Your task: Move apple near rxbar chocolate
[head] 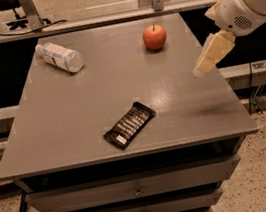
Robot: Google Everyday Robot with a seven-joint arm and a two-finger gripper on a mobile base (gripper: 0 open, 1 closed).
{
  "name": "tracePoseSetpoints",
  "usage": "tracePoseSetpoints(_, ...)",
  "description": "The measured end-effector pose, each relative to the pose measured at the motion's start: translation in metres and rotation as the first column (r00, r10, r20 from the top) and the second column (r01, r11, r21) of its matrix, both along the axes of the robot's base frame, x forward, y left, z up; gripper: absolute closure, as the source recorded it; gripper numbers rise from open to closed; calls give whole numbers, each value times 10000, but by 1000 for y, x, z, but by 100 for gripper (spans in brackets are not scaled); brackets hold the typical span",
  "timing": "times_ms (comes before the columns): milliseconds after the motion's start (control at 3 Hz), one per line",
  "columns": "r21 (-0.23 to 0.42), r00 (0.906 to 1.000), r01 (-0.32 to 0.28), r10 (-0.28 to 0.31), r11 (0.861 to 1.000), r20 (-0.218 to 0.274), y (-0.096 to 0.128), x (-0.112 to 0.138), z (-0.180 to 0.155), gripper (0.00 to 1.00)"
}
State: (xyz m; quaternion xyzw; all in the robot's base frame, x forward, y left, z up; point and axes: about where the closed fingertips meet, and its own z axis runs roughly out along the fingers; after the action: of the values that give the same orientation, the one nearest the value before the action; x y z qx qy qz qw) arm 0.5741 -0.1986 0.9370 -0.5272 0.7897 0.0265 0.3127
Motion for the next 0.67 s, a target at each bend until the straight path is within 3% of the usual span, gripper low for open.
tracePoseSetpoints(333,1712,9982,529,-568,9838,183,9,50,-11,0)
tracePoseSetpoints(667,1712,9982,528,-567,9838,182,9,50,-11,0)
